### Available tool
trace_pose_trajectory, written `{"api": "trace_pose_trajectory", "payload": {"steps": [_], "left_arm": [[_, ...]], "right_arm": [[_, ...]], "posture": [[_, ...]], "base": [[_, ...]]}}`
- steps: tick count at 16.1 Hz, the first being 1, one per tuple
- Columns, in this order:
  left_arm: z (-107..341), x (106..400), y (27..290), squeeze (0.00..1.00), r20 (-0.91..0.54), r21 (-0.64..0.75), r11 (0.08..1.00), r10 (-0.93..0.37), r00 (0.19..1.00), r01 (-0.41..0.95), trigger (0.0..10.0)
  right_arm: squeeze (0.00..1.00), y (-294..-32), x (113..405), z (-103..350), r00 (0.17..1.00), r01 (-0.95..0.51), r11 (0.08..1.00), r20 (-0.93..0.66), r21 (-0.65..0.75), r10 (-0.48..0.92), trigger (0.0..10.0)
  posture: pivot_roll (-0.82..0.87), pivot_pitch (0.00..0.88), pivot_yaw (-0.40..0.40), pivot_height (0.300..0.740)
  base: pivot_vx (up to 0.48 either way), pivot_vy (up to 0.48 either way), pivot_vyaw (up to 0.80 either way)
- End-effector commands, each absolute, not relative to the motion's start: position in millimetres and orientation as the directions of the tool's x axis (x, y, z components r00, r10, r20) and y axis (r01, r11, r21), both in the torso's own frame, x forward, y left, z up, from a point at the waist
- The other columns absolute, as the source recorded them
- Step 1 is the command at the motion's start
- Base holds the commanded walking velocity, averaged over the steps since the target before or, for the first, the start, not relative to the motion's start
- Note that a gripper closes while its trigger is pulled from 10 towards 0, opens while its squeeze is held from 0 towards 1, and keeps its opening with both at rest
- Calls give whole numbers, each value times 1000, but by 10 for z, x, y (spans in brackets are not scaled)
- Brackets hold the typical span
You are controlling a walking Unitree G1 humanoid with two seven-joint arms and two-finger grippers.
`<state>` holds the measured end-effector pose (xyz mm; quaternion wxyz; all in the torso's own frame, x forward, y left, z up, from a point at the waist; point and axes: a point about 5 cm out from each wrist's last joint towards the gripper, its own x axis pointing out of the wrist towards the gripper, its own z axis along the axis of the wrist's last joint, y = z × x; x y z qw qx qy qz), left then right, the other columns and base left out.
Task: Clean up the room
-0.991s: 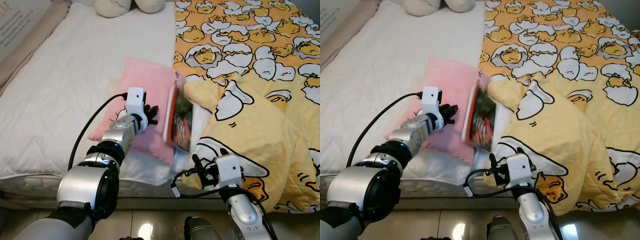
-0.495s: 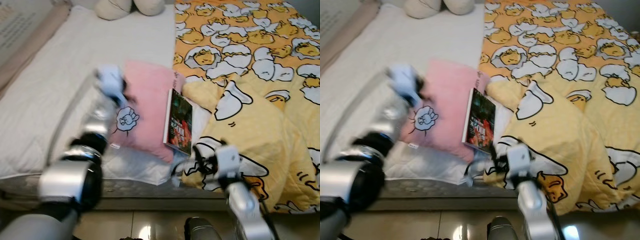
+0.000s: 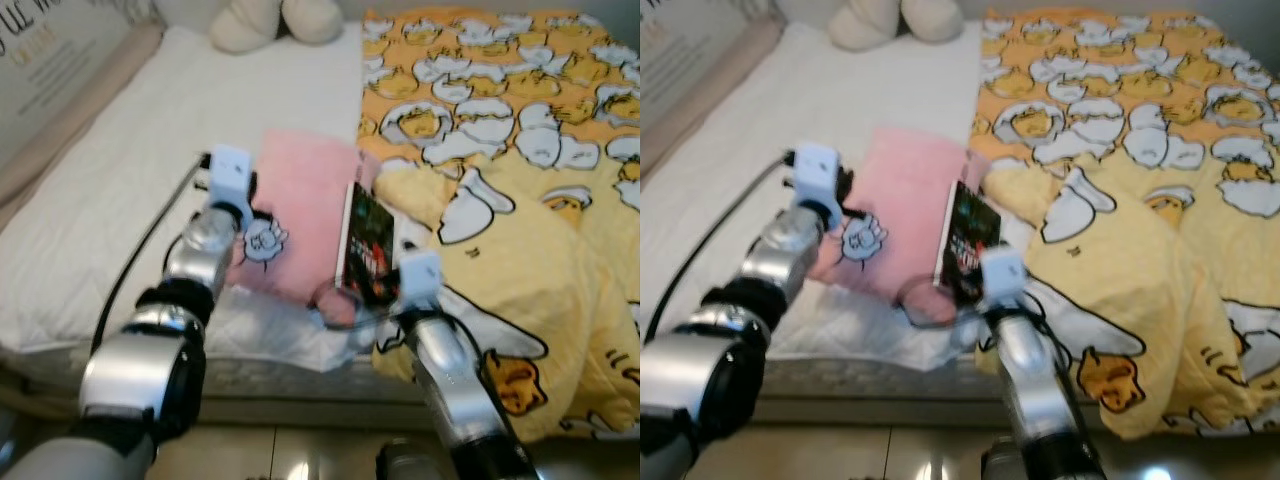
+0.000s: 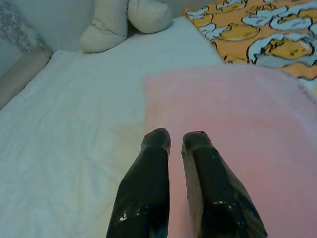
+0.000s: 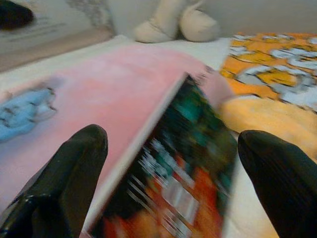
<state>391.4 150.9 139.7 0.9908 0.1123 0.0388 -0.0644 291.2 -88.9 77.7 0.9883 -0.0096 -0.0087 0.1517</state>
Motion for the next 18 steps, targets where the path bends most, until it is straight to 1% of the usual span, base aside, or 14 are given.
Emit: {"api": "trace_pose_trajectory", "payload": {"steps": [1, 2, 3, 4, 5, 6, 8, 9, 10, 11, 13, 14, 15, 18], "left_arm": [[1396, 3901, 1555, 0, -78, 236, 964, -106, 991, 122, 10000], [1367, 3876, 1519, 0, -67, 215, 967, -125, 990, 137, 10000], [1374, 3833, 1397, 0, -25, 183, 963, -196, 980, 197, 10000], [1396, 3780, 1271, 1000, 20, 167, 952, -265, 964, 258, 10000], [1420, 3741, 1184, 1000, 50, 174, 939, -309, 950, 297, 10000], [1453, 3715, 1094, 1000, 62, 138, 929, -354, 933, 343, 10000], [1469, 3717, 1003, 1000, 22, 89, 908, -413, 910, 410, 10000], [1424, 3723, 942, 1000, -45, 23, 889, -456, 889, 457, 10000], [1285, 3724, 833, 1000, -172, -77, 857, -514, 840, 509, 10000], [1229, 3715, 771, 1000, -218, -83, 844, -534, 817, 530, 10000], [1200, 3735, 600, 1000, -279, -9, 835, -530, 801, 550, 10000], [1207, 3744, 571, 1000, -288, 15, 836, -522, 803, 549, 10000], [1228, 3757, 493, 1000, -308, 32, 832, -519, 797, 554, 10000], [1266, 3769, 404, 1000, -331, 54, 822, -521, 787, 567, 10000]], "right_arm": [[0, -884, 2879, 673, 951, -308, 951, -24, -10, 308, 10000], [0, -914, 2888, 660, 954, -300, 954, -26, -17, 300, 10000], [0, -1002, 2863, 665, 965, -261, 964, -12, -52, 261, 10000], [0, -1130, 2818, 630, 980, -199, 975, -12, -97, 199, 10000], [0, -1268, 2784, 588, 993, -121, 980, -15, -156, 120, 10000], [0, -1518, 2735, 530, 999, 39, 970, -23, -241, -46, 10000], [0, -1746, 2606, 444, 987, 136, 962, -49, -238, -152, 10000], [0, -1789, 2517, 416, 988, 124, 965, -57, -233, -141, 10000], [0, -1831, 2403, 382, 990, 103, 968, -69, -230, -122, 10000], [0, -1853, 2340, 353, 990, 90, 970, -84, -225, -111, 10000], [0, -1828, 2156, 219, 984, 31, 988, -167, -152, -57, 10000], [0, -1787, 2137, 214, 983, 8, 993, -179, -116, -29, 10000], [0, -1662, 2091, 240, 982, -52, 998, -185, -46, 43, 10000], [0, -1607, 1976, 232, 978, -65, 997, -201, -41, 55, 10000]], "posture": [[-249, 0, 136, 740], [-243, 0, 132, 740], [-243, 0, 133, 740], [-240, 0, 134, 740], [-237, 0, 129, 740], [-237, 0, 127, 740], [-245, 0, 122, 740], [-248, 0, 117, 740], [-247, 0, 108, 740], [-245, 0, 99, 740], [-265, 13, 88, 740], [-282, 30, 90, 740], [-304, 51, 98, 740], [-341, 71, 111, 740]], "base": [[0, 0, 0], [0, 0, 0], [0, 0, 0], [0, 0, 0], [0, 0, 0], [0, 0, 0], [0, 0, 0], [0, 0, 0], [0, 0, 0], [0, 0, 0], [0, 0, 0], [0, 0, 0], [0, 0, 0], [0, 0, 0]]}}
